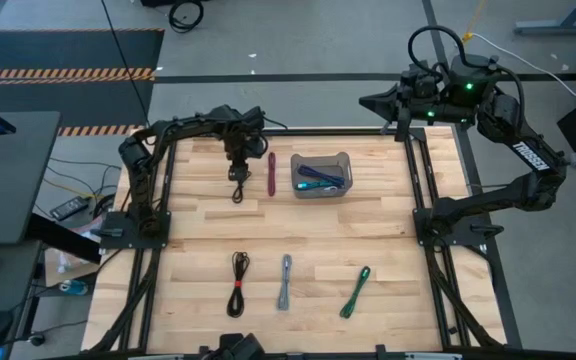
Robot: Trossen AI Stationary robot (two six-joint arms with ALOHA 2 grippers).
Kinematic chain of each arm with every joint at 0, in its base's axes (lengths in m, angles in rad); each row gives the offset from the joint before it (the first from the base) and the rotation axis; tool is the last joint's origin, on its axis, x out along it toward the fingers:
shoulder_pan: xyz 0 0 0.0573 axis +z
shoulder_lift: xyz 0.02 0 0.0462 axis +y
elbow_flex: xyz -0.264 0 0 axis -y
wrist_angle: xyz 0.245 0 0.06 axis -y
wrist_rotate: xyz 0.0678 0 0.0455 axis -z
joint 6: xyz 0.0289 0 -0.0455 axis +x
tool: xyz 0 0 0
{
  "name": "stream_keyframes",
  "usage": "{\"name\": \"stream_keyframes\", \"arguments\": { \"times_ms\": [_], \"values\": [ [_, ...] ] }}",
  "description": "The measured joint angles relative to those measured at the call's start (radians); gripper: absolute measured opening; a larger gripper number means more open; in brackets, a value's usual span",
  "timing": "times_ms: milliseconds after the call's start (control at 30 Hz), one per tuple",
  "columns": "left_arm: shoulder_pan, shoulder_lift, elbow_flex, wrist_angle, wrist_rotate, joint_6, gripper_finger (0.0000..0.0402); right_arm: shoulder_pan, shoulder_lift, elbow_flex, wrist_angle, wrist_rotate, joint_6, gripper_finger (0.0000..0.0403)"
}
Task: Pick and place USB-C Cables
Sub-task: Put the top black charger cable into the black bin
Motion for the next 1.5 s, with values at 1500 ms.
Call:
{"name": "stream_keyframes", "arguments": {
  "times_ms": [1500],
  "values": [
    [0.032, 0.059, 0.0, -0.012, 0.034, -0.027, 0.0099, 0.0, 0.0, 0.0, 0.053, -0.038, -0.011, 0.0]
  ]
}}
